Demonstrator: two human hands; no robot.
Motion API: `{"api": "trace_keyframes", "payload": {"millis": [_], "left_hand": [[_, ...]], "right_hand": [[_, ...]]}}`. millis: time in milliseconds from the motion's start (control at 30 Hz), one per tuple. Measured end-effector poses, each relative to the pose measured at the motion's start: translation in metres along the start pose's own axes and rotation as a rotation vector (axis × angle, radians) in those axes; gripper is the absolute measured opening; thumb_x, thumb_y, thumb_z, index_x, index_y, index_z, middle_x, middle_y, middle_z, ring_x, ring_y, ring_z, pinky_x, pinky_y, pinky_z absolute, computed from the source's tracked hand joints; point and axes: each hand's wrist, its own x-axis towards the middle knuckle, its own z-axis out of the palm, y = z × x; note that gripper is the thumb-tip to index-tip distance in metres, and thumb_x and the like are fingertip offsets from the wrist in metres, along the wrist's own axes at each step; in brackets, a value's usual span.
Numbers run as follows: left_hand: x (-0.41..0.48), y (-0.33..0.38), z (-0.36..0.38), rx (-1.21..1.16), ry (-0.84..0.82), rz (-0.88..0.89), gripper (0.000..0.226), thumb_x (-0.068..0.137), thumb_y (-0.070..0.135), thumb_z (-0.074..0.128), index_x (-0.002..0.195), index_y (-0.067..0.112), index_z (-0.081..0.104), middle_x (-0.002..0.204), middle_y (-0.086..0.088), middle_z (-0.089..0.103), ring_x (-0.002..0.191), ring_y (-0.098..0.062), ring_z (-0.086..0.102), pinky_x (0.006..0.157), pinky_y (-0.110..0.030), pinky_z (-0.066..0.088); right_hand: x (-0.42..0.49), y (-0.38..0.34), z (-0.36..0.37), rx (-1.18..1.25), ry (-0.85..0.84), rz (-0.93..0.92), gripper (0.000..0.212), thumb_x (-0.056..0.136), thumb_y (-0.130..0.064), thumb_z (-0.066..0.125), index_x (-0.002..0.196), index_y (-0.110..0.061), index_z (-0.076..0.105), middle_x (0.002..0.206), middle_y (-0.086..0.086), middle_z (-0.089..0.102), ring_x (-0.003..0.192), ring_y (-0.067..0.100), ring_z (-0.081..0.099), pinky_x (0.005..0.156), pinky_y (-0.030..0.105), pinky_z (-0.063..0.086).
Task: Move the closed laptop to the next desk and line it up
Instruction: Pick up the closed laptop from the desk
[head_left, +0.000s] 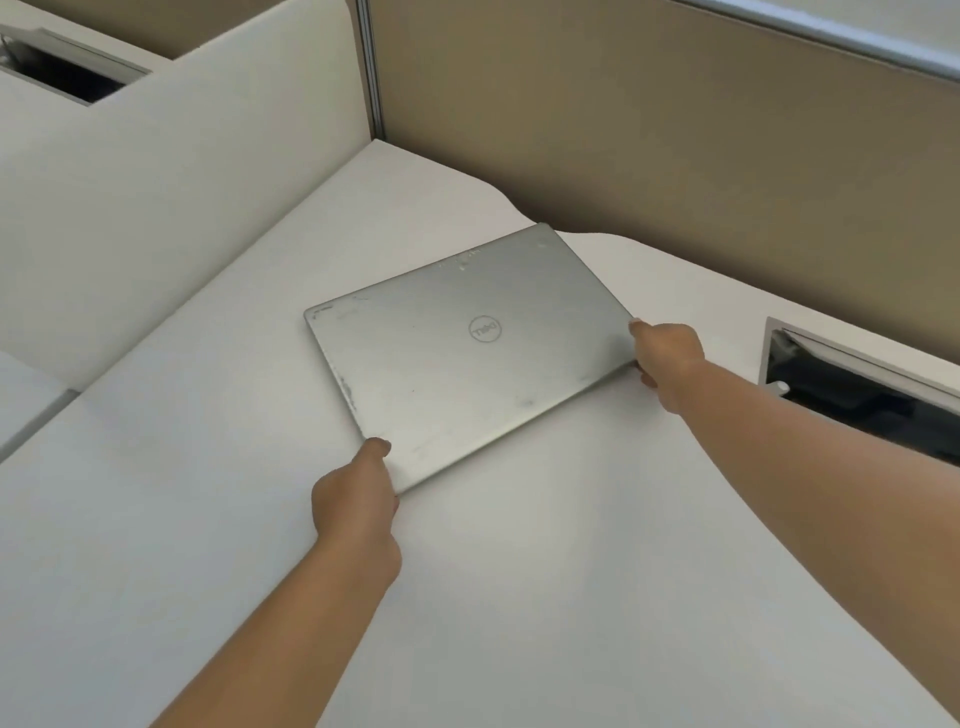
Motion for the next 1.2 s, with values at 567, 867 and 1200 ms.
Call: {"api": "trace_keyframes", "payload": {"millis": [567,867,1200], "left_hand": [[0.032,0.030,-0.011,0.158,-0.199,-0.130,0.013,0.082,0.024,0.076,0.086,0.015,0.067,0.066,0.001,0.063,0.061,-0.014,0.051,0.056,-0.027,0.042],[0.026,0.037,-0.025,0.112,-0.553,-0.120,0.032,0.069,0.009,0.076,0.101,0.011,0.074,0.099,-0.001,0.080,0.077,-0.013,0.077,0.065,-0.028,0.062],[-0.013,0.032,-0.044,0.064,-0.705,-0.155,0.017,0.067,0.005,0.076,0.082,0.008,0.082,0.096,-0.005,0.079,0.075,-0.016,0.076,0.065,-0.028,0.063]], "right_hand": [[0.046,-0.020,-0.008,-0.174,-0.151,-0.034,0.044,0.091,-0.052,0.050,0.111,-0.013,0.054,0.111,0.005,0.054,0.098,0.026,0.054,0.080,0.036,0.052],[0.046,-0.022,-0.025,0.151,-0.292,-0.049,0.030,0.085,-0.021,0.069,0.110,-0.007,0.060,0.106,0.006,0.062,0.090,0.017,0.062,0.079,0.032,0.056],[-0.012,-0.012,-0.086,0.289,-0.203,-0.127,0.013,0.086,-0.023,0.068,0.088,-0.011,0.063,0.086,0.003,0.063,0.078,0.013,0.060,0.068,0.025,0.053]]}}
